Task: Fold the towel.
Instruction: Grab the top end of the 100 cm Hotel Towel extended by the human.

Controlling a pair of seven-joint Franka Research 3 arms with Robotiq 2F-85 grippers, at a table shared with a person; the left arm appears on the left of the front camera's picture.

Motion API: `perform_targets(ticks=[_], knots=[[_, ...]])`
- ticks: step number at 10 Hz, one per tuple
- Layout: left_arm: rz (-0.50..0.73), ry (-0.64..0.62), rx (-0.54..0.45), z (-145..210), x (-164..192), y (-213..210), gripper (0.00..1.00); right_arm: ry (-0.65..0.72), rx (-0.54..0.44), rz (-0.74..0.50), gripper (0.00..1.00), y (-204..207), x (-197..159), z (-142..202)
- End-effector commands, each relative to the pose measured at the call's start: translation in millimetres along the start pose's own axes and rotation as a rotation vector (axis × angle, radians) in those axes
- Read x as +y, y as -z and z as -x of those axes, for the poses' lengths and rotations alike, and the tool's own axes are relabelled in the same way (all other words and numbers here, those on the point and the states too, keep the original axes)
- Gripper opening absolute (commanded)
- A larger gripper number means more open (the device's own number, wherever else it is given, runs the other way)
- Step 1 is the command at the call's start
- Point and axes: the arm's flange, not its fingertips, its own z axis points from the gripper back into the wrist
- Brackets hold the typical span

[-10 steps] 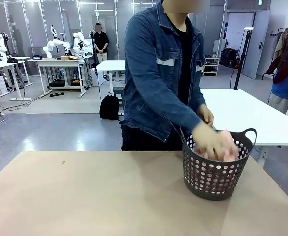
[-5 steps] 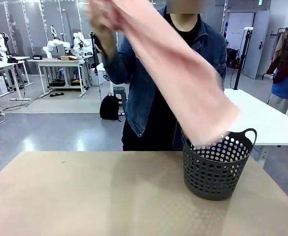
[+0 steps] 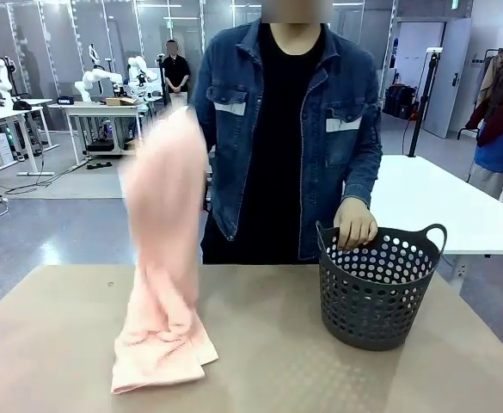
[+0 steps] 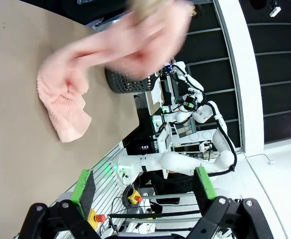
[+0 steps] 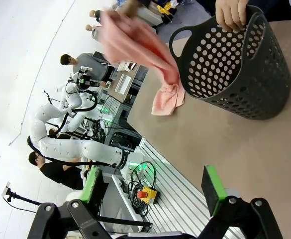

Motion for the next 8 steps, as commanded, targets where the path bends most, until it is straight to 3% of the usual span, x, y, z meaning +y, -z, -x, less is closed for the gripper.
perform_targets(ticks=[1,8], knots=[[0.012,0.014,0.009,1.9,0.9,-0.8,1.0,-0.023,-0.006,-0.008,1.0,-1.8,0.4,-1.2],[0.012,0.014,0.009,1.9,0.9,-0.8,1.0,-0.023,-0.006,-0.008,1.0,-1.8,0.4,-1.2]])
